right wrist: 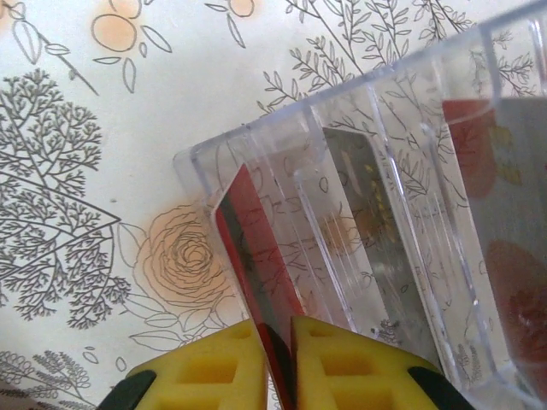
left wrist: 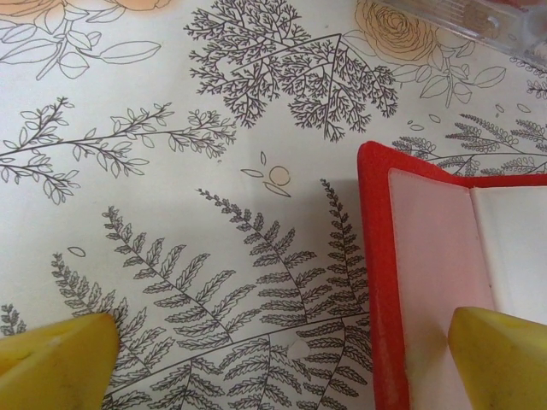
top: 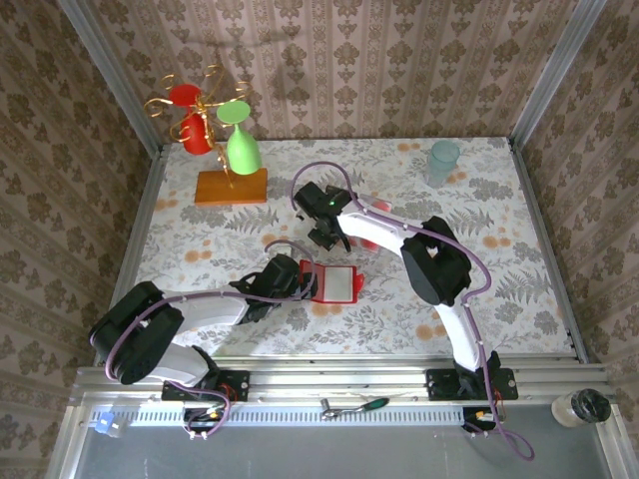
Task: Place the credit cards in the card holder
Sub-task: Pick up the credit card from the storage box.
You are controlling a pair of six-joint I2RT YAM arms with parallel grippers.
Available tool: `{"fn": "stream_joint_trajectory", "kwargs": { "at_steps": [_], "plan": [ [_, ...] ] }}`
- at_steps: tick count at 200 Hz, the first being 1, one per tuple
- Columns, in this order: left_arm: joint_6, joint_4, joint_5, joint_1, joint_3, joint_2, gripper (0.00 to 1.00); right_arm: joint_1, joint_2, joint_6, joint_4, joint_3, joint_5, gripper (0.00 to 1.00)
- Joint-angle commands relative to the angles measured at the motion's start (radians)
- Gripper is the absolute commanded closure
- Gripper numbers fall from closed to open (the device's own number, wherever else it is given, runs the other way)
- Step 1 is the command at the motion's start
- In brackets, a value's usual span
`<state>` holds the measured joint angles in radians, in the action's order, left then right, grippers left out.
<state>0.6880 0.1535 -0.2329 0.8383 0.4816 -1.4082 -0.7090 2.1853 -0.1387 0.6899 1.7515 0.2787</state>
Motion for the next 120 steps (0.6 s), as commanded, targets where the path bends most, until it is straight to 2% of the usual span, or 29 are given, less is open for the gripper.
{"fn": "stream_joint_trajectory", "kwargs": {
  "at_steps": [1,12,37,64,120],
  "plan": [
    [0.017,0.01,0.007,0.01,-0.014,-0.015,0.0,0.012,-0.009,0.006,0.046,0.004,0.027,0.85],
    [0.016,0.011,0.007,0.011,-0.014,-0.014,0.0,0.018,-0.013,0.007,0.046,-0.001,0.028,0.89],
    [0.017,0.011,0.007,0.012,-0.014,-0.015,0.0,0.029,-0.023,0.013,0.045,-0.012,0.032,0.89],
    [0.017,0.013,0.008,0.013,-0.014,-0.017,0.0,0.031,-0.038,0.008,0.053,-0.011,0.024,0.84],
    [0.017,0.015,0.009,0.015,-0.01,-0.026,0.0,0.031,-0.045,-0.004,0.085,0.02,0.027,0.8]
  ]
}}
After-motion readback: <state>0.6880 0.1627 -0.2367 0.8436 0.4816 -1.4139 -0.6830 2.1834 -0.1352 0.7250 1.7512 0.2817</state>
